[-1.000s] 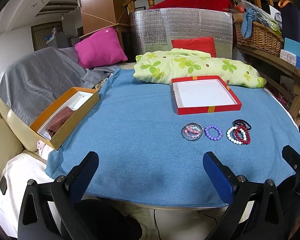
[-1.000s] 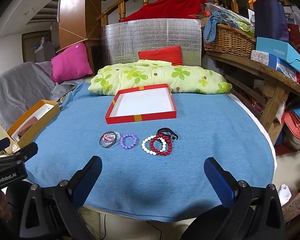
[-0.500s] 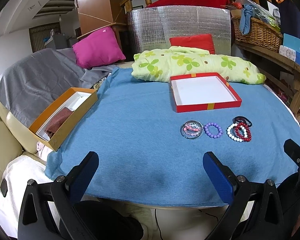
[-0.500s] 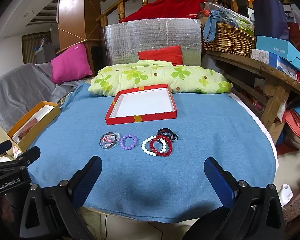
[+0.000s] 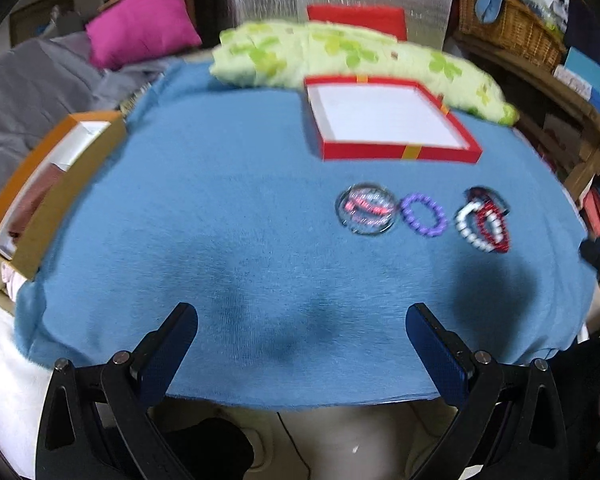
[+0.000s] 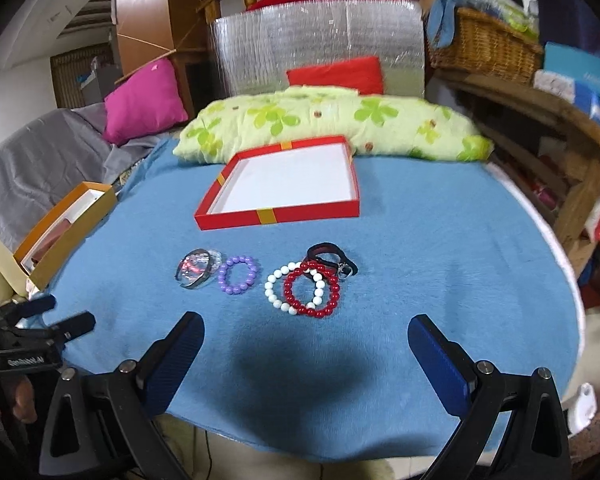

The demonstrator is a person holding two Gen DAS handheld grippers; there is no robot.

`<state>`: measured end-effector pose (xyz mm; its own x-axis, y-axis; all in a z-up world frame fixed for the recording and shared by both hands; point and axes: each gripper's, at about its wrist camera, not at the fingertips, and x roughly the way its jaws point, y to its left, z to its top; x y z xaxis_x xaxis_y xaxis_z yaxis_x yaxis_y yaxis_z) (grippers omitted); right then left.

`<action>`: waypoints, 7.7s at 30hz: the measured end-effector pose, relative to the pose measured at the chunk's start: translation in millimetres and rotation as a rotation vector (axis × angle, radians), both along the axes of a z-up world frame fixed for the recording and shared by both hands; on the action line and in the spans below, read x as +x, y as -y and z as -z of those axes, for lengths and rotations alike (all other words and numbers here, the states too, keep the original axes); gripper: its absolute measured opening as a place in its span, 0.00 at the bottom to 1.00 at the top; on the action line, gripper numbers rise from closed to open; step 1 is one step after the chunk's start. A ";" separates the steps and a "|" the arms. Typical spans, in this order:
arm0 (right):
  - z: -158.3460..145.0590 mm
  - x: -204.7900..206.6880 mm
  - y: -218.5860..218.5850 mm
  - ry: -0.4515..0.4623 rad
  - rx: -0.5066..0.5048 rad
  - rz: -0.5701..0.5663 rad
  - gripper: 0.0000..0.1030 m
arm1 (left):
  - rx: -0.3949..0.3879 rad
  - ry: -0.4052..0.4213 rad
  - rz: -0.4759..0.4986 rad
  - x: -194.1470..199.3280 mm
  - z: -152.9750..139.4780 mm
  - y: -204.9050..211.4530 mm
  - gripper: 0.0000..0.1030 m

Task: Organize jewelry
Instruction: 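Move the left gripper to the clear glass bangle while the right gripper reaches the black hair tie, then grasp and lift the glass bangle with the left gripper while the right gripper grasps the black hair tie, then release the bangle into the red box with the left gripper while the right drops the hair tie, then withdraw both grippers from the red box toward the remaining bracelets, then grasp the red bead bracelet with the right gripper while the left gripper grasps the purple bead bracelet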

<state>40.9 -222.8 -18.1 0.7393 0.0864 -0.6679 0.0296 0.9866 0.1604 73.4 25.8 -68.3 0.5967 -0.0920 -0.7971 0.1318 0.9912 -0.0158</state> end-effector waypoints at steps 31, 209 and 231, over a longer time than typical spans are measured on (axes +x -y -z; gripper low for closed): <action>70.8 139.6 53.6 -0.201 0.225 -0.026 0.05 | -0.138 -0.159 0.108 129.5 42.4 38.3 0.59; 53.7 123.8 77.2 -0.095 0.355 0.002 0.10 | -0.063 -0.025 0.494 105.0 6.8 90.3 0.13; 49.1 123.8 82.8 -0.047 0.429 0.009 0.10 | -0.054 -0.084 0.548 113.0 22.6 110.4 0.19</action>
<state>164.7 -305.6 -67.1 0.7107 0.3576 -0.6058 0.0546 0.8305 0.5544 186.5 -84.6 -90.9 0.3845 -0.4131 -0.8256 0.6235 0.7757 -0.0978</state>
